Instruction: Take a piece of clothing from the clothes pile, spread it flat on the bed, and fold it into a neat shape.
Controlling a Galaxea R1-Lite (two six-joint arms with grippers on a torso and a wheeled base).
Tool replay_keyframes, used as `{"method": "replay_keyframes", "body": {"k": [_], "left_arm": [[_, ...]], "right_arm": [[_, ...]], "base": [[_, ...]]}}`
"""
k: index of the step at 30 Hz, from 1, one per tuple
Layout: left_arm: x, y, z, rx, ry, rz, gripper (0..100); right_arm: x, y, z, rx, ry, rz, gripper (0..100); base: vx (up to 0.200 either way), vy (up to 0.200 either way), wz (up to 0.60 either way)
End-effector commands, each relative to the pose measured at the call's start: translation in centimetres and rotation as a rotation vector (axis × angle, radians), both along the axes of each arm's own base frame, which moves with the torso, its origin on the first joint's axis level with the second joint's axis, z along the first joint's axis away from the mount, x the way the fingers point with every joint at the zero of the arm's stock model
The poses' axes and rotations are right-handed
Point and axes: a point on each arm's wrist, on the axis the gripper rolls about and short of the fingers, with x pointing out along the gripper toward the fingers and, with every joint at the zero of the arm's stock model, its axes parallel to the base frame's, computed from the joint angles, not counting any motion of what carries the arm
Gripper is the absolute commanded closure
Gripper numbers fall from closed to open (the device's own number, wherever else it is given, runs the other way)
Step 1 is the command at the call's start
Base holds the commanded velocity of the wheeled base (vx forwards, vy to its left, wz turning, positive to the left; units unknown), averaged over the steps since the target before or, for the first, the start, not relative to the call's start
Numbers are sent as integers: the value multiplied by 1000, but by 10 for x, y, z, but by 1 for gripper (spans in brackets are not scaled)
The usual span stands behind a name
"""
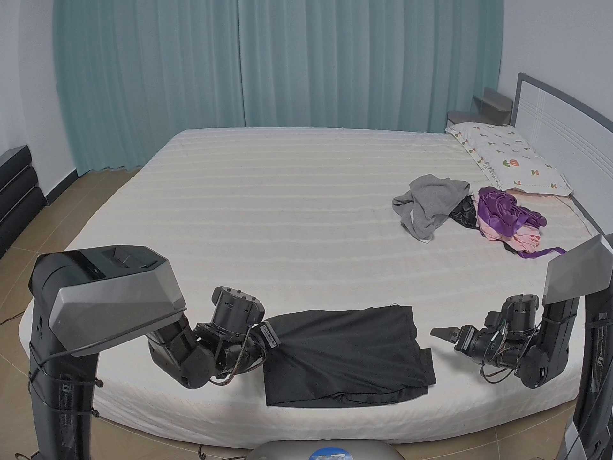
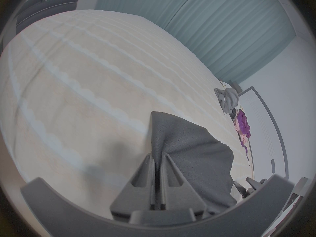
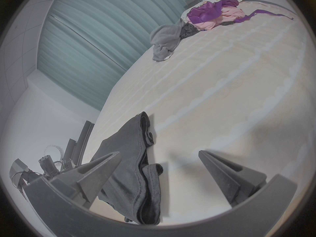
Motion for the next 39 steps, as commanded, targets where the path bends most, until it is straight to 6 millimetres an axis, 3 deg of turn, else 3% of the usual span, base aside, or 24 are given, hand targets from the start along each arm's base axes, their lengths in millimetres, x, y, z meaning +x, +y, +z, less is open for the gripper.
{"method": "replay_keyframes", "body": {"k": [1, 14, 39], "left_arm": [[1, 3, 4, -3, -5, 9, 100], [4, 10, 6, -7, -5, 28, 100], [-4, 11, 9, 8, 39, 35, 100]], "right_arm": [[-1, 0, 0, 0, 4, 2, 0], [-3, 2, -1, -1, 9, 8, 0], [-3, 2, 0, -1, 7, 8, 0]], "base": [[0, 0, 0], [0, 0, 0], [0, 200, 0]]}}
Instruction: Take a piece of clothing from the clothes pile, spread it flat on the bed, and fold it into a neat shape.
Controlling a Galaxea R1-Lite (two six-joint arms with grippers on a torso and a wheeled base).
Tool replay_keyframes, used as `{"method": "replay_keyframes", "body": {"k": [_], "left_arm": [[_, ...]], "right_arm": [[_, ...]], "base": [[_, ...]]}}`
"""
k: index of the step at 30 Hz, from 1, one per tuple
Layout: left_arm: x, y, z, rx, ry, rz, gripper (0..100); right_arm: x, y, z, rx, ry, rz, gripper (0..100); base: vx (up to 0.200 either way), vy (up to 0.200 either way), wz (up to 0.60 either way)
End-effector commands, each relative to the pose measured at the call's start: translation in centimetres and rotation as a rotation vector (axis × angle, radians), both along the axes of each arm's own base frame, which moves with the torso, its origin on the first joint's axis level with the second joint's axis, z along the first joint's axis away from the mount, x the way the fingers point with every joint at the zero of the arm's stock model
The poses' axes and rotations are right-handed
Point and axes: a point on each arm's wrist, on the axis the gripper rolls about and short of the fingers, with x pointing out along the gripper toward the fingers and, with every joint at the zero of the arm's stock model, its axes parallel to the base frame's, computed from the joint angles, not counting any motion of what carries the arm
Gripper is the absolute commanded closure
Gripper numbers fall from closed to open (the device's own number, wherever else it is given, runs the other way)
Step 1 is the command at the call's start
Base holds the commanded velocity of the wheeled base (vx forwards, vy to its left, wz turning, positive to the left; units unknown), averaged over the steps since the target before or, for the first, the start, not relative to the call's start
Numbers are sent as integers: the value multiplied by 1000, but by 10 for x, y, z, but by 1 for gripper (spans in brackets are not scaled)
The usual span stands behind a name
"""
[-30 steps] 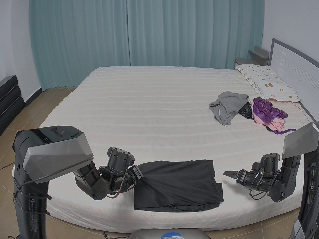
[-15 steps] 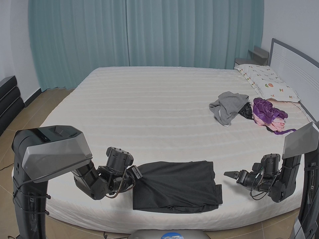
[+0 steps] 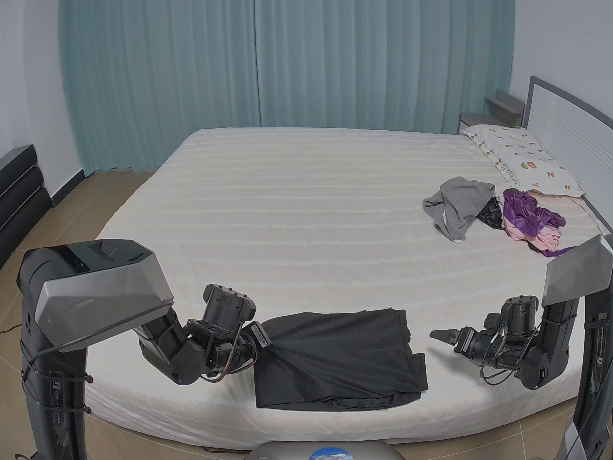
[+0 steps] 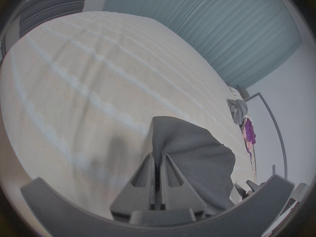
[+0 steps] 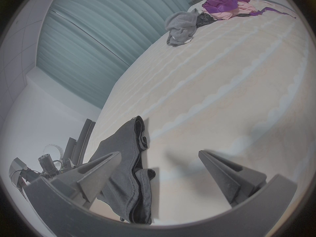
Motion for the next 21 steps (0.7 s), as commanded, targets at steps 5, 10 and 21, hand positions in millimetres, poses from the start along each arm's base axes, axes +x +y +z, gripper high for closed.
{"method": "replay_keyframes", "body": {"k": [5, 10, 21], "left_arm": [[-1, -3, 3, -8, 20, 12, 100], [-3, -3, 1, -5, 27, 9, 100], [-10, -12, 0, -1, 34, -21, 100]], "right_arm": [[0, 0, 0, -1, -2, 0, 0], [0, 0, 0, -1, -2, 0, 0], [0, 0, 0, -1, -2, 0, 0]], "base": [[0, 200, 0], [0, 200, 0], [0, 73, 0]]}}
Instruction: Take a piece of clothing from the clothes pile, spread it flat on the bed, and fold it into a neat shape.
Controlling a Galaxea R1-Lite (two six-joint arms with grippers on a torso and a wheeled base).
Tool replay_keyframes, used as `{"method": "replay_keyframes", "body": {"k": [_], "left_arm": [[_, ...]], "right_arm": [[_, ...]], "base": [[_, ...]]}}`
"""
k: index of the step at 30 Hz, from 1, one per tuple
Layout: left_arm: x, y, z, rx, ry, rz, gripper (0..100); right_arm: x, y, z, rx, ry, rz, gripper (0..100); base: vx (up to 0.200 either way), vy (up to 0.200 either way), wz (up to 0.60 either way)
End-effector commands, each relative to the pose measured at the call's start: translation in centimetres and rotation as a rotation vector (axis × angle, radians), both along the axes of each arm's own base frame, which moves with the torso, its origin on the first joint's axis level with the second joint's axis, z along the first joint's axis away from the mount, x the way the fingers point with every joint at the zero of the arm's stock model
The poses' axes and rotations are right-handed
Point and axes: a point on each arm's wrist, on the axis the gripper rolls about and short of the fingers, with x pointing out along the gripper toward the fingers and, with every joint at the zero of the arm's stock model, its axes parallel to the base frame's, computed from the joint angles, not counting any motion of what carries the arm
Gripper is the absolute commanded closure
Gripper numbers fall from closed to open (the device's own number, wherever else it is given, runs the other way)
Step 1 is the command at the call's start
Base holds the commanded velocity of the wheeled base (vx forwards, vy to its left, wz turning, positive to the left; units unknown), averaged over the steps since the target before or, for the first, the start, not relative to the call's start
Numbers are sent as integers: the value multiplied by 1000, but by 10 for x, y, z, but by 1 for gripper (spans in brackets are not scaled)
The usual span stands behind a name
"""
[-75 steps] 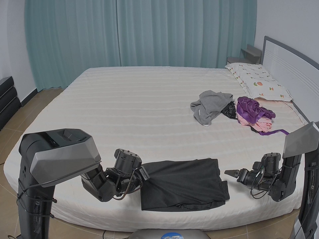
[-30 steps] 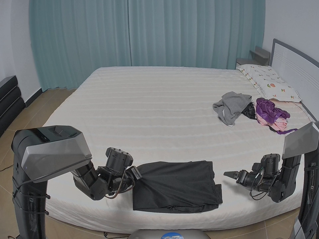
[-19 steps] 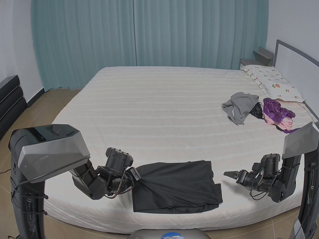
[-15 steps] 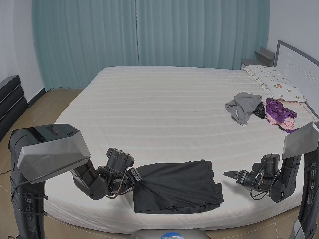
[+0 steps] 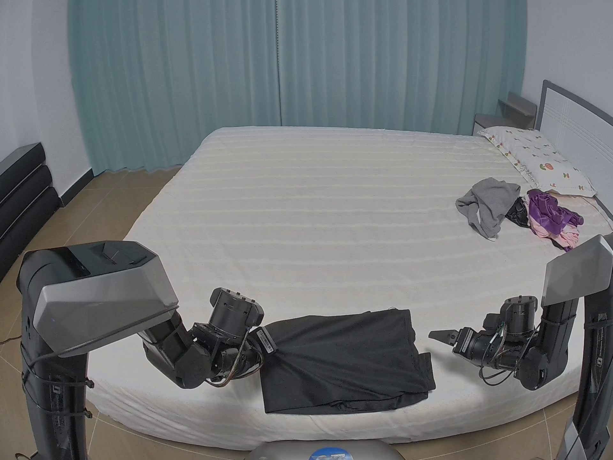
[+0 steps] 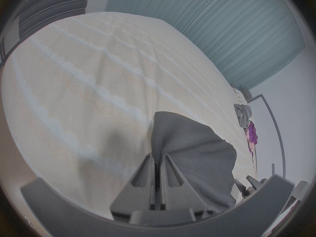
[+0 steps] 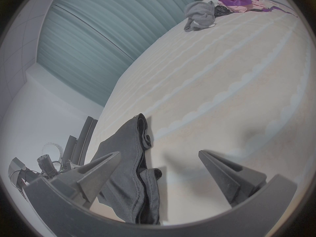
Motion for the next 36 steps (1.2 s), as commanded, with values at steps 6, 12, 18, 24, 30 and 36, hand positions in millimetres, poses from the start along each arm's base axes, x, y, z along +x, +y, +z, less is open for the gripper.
{"method": "replay_keyframes", "body": {"k": [6, 12, 18, 24, 30, 36], "left_arm": [[-5, -5, -1, 0, 7, -17, 0], [-9, -7, -2, 4, 12, -25, 0], [-5, -9, -1, -10, -3, -27, 0], [11, -18, -4, -26, -65, -29, 0], [21, -27, -6, -19, -94, -54, 0], [22, -29, -10, 12, -105, -85, 100]], "right_arm": [[0, 0, 0, 0, 0, 2, 0], [0, 0, 0, 0, 0, 2, 0], [0, 0, 0, 0, 0, 2, 0], [0, 1, 0, 0, 0, 5, 0], [0, 3, 0, 1, -3, 9, 0], [1, 3, 0, 1, -3, 9, 0]], "base": [[0, 0, 0], [0, 0, 0], [0, 0, 0], [0, 0, 0], [0, 0, 0], [0, 0, 0]]}}
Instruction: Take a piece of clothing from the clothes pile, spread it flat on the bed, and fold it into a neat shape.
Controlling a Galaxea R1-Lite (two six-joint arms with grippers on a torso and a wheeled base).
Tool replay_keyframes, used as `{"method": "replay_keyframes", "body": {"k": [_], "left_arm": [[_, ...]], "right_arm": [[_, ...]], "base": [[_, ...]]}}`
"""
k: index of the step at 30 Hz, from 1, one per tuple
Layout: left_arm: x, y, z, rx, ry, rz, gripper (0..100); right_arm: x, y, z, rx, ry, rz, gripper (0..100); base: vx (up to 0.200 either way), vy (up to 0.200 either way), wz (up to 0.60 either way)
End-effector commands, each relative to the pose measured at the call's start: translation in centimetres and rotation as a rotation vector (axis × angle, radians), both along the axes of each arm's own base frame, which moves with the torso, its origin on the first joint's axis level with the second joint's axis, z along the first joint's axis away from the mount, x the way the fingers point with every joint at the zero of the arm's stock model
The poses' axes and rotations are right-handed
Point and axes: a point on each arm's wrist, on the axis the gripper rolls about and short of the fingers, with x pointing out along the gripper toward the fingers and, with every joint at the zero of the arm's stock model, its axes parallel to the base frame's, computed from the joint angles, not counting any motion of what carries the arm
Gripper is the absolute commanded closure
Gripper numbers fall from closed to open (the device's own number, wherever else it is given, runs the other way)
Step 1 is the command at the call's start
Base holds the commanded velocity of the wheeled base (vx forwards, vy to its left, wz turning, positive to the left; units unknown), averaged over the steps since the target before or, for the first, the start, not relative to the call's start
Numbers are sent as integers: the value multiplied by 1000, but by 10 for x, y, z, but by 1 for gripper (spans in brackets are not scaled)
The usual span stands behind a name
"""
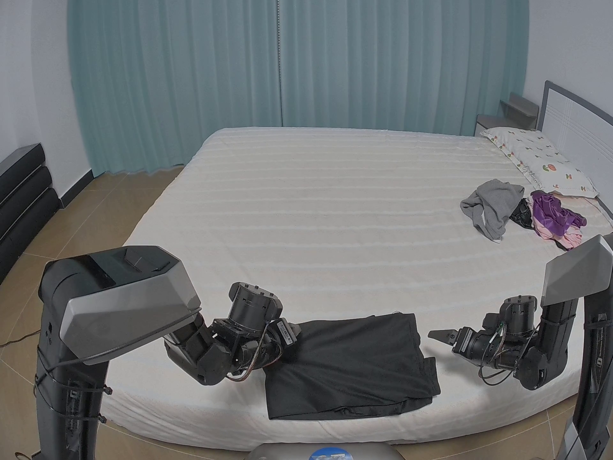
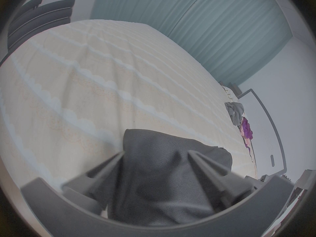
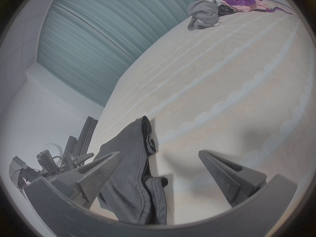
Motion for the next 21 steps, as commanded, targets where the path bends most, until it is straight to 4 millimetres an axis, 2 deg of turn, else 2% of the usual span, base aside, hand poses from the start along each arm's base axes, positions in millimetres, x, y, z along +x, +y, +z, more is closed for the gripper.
{"method": "replay_keyframes", "body": {"k": [1, 10, 13, 21], "left_arm": [[6, -3, -6, -2, -5, 5, 100], [14, -5, -12, 40, -48, 110, 100], [19, -1, -10, 13, -70, 197, 100], [13, 6, -8, 0, -80, 240, 100]], "right_arm": [[0, 0, 0, 0, -1, 1, 0], [0, 0, 0, 0, -1, 1, 0], [0, 0, 0, 0, -1, 1, 0], [0, 0, 0, 0, 1, -1, 0]], "base": [[0, 0, 0], [0, 0, 0], [0, 0, 0], [0, 0, 0]]}}
